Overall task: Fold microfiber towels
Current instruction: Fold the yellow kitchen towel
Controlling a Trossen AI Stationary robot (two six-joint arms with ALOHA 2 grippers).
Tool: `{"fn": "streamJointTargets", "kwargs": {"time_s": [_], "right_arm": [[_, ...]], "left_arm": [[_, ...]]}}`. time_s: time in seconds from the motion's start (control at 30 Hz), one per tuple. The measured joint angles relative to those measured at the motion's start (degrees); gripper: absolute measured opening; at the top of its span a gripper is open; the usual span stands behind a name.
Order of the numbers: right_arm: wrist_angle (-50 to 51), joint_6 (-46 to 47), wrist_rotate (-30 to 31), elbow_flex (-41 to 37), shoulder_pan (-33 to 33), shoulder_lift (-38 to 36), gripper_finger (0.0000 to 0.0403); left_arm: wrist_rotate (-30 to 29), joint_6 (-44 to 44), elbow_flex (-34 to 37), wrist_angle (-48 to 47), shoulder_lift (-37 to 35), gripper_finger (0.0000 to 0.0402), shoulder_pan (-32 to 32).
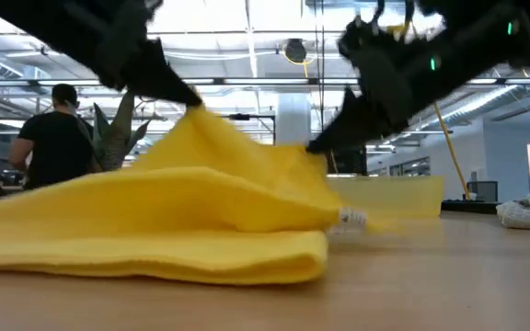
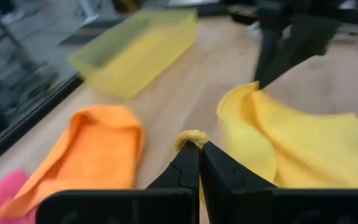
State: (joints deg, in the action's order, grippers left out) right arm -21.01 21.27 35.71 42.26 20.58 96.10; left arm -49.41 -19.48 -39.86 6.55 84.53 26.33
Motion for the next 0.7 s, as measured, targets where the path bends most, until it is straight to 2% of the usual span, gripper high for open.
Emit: {"fn": "streamJointTargets", "kwargs": {"time_s": [0.17, 0.3, 0.4, 0.5, 0.6, 0.7], "right_arm": [[-0.8, -0.6, -0.1, -4.4, -1.9, -0.2, 0.0030], [5.3, -0.7, 0.0, -4.7, -1.3, -4.2, 0.0070], [8.4, -1.9, -0.2, -4.7, 0.7, -9.1, 0.0096], [8.2, -4.4, -3.0, -4.7, 3.6, -13.0, 0.0112], [5.2, -5.6, -5.9, -4.7, 7.0, -13.9, 0.0115], [0.9, -7.1, -8.3, -4.6, 10.1, -11.4, 0.0111]], "left_arm": [[0.0, -0.3, 0.0, -0.9, 0.0, 0.0018, -2.0], [0.0, -0.2, 0.0, -1.3, 0.0, 0.0010, -2.2], [0.0, -0.7, 0.0, -2.3, 0.0, 0.0004, -2.3], [0.0, -2.0, 0.0, -4.6, 0.0, 0.0015, -3.2], [0.0, -4.9, 0.0, -6.8, 0.0, 0.0024, -5.1], [0.3, -6.7, 0.0, -7.3, 1.5, 0.0025, -7.3]]}}
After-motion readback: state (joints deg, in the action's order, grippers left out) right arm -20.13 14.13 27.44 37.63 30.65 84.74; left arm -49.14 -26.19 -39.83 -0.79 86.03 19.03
